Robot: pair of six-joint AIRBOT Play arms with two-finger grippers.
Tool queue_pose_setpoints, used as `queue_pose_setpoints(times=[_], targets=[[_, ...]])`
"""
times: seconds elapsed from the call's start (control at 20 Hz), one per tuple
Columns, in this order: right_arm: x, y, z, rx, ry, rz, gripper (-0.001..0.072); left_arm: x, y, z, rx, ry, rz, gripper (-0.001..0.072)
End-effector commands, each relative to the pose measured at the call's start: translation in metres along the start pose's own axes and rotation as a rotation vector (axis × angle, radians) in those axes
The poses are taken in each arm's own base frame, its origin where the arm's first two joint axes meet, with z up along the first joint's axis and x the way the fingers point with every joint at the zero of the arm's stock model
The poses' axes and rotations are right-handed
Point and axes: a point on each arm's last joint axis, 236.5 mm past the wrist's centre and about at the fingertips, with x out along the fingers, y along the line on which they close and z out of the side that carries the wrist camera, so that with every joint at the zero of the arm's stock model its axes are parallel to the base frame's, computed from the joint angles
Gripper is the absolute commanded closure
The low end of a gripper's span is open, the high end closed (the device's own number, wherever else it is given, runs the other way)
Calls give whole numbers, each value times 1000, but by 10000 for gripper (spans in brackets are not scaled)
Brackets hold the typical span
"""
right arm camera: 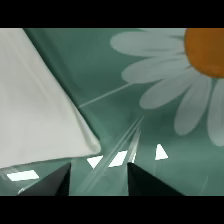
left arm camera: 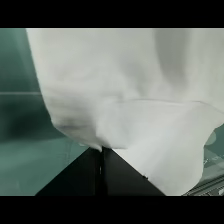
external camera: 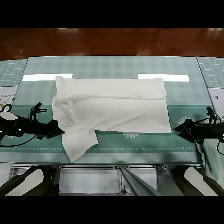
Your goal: Fold the shirts.
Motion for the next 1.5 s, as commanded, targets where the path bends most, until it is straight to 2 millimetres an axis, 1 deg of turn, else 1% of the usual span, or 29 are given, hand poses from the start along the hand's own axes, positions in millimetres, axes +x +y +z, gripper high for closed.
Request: queue_pose_setpoints(times=[0.0, 0.1, 0.2, 0.25, 0.3, 0.4, 0.5, 0.6, 0.7, 0.8, 0.85, 0.95, 1.05, 1.15, 1.3, 1.45], targets=[[20, 4, -14, -7, 87, 9, 296, 0, 0, 0, 3, -1, -1, 682], [34, 25, -3, -7, 80, 101, 296, 0, 0, 0, 3, -1, -1, 682], [46, 38, 6, -8, 86, 135, 305, 0, -1, 0, 3, -2, -1, 682], [51, 42, 6, -25, 106, 135, 322, 0, -1, 0, 2, -1, -1, 682], [54, 47, 8, -53, 118, 128, 423, 0, -1, 0, 2, 0, -1, 682], [51, 59, 18, -122, 101, 127, 691, -1, -1, 1, 4, -2, -1, 682], [43, 71, 22, -184, 109, 141, 690, -4, -3, 6, 13, -15, 0, 682], [32, 79, 27, -228, 115, 143, 690, -15, -8, 20, 37, -47, 1, 682], [21, 87, 38, -264, 94, 143, 690, -32, -17, 43, 73, -106, 6, 682], [10, 99, 53, -284, 52, 150, 690, -52, -26, 69, 84, -181, 15, 682], [6, 104, 64, -280, 20, 150, 690, -60, -33, 82, 101, -210, 12, 682], [0, 118, 83, -263, -21, 179, 690, -68, -45, 108, 131, -226, 3, 682], [-6, 135, 100, -285, -45, 206, 690, -69, -58, 140, 115, -228, -17, 682], [-8, 152, 119, -316, -61, 207, 690, -66, -72, 172, 107, -227, -38, 682], [-1, 169, 143, -335, -65, 208, 690, -59, -90, 218, 92, -227, -52, 682], [7, 182, 166, -329, -65, 211, 690, -56, -97, 250, 75, -189, -72, 682]])
